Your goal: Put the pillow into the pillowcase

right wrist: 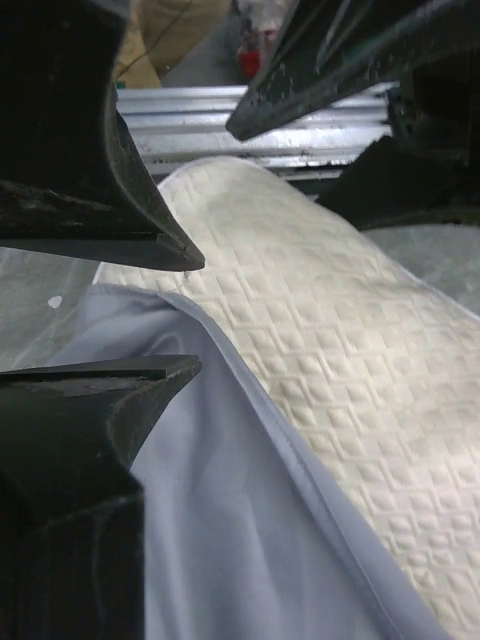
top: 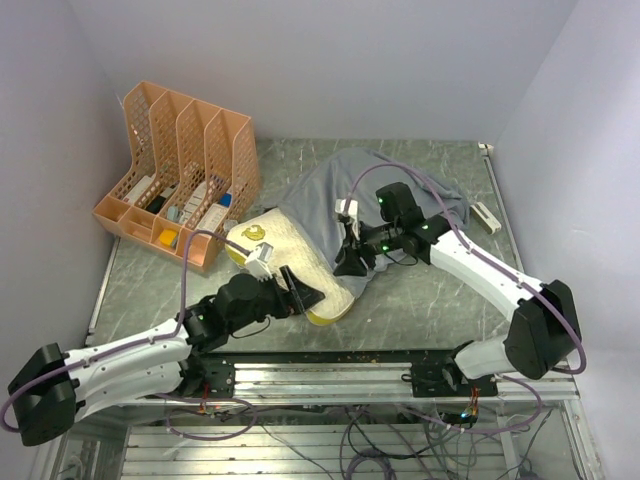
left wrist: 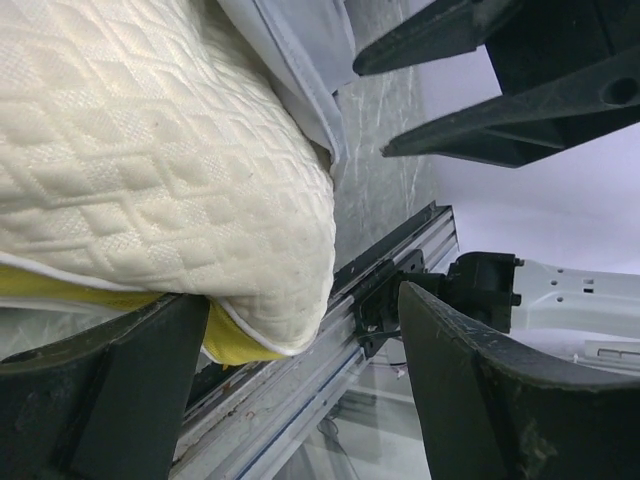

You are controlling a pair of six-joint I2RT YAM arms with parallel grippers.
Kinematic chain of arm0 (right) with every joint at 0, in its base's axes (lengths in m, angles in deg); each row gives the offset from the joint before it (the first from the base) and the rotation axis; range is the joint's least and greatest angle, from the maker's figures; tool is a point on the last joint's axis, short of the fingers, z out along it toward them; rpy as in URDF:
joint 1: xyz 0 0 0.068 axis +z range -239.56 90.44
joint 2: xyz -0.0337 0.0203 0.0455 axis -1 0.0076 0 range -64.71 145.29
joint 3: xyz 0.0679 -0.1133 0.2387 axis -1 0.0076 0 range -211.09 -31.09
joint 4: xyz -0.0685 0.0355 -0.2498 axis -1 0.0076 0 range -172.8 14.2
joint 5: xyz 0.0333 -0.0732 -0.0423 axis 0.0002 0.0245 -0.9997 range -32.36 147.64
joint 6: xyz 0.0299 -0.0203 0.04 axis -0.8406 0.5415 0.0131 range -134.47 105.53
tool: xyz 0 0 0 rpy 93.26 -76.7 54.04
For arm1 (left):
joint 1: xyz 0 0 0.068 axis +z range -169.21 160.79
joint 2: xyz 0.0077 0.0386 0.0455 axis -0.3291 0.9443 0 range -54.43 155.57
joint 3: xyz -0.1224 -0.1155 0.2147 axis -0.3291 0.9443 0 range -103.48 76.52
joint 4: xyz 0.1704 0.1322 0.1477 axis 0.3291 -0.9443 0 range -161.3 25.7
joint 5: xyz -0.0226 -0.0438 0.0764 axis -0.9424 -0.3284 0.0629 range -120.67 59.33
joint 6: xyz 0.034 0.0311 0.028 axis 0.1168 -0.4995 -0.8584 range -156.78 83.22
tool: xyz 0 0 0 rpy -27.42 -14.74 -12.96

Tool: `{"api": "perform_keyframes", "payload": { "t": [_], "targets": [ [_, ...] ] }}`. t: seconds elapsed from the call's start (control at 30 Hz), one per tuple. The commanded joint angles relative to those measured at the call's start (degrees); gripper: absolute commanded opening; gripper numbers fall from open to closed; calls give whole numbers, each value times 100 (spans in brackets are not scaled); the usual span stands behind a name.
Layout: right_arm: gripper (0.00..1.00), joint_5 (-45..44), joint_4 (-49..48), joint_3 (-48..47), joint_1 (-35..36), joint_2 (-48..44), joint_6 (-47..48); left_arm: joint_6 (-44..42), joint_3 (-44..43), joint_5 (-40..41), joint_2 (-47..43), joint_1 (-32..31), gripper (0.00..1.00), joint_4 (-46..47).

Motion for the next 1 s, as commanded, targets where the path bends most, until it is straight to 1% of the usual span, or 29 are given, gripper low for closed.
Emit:
{"api": "perform_keyframes", "payload": {
  "t": [0.0, 0.07, 0.1, 0.13, 0.23, 0.3, 0.33, 0.47, 0.57, 0.6, 0.7, 0.73, 0.77, 0.8, 0.83, 0.9, 0.93, 0.97],
  "targets": [
    [40, -1088, -413, 75, 236, 142, -471, -95, -239, 319, -183, -20, 85, -762],
    [41, -1562, -535, 103, 316, 233, -653, -53, -358, 463, -188, -20, 84, -1221],
    [42, -1765, -573, 116, 396, 276, -698, -39, -353, 502, -196, -20, 84, -1303],
    [43, -1929, -562, 104, 462, 326, -698, -14, -330, 538, -192, -24, 83, -1318],
    [47, -2140, -448, 100, 663, 469, -656, 48, -173, 507, -26, -22, 75, -1070],
    [48, -2126, -358, 134, 791, 521, -582, 57, -58, 479, 208, -24, 74, -706],
    [48, -2048, -287, 143, 847, 562, -526, 10, 2, 486, 372, -20, 72, -315],
    [49, -2091, -196, 184, 1031, 688, -469, -50, 272, 505, 1217, -20, 73, 952],
    [49, -1931, -117, 128, 1049, 667, -442, -24, 324, 507, 1664, -20, 74, 1492],
    [50, -1891, -151, 146, 1043, 595, -466, -15, 333, 524, 1748, -20, 72, 1570],
    [52, -2042, -297, 230, 1051, 462, -533, 48, 417, 603, 1843, -20, 58, 1771],
    [51, -2175, -297, 233, 1053, 521, -542, 69, 439, 653, 1837, -20, 53, 1810],
    [43, -2312, -265, 233, 1051, 633, -546, 73, 462, 705, 1827, -24, 47, 1859],
    [33, -2436, -204, 214, 1051, 761, -549, 74, 473, 750, 1818, -25, 42, 1900],
    [24, -2475, -150, 156, 1058, 872, -548, 74, 474, 786, 1808, -21, 36, 1931],
    [9, -2403, -94, 52, 1057, 919, -585, 18, 443, 820, 1809, -20, 23, 1991],
    [4, -2324, -140, 74, 1059, 791, -605, -43, 410, 835, 1809, -20, 14, 1999],
    [0, -2173, -198, 93, 1053, 621, -614, -119, 371, 846, 1814, -20, 10, 1999]
  ]
}}
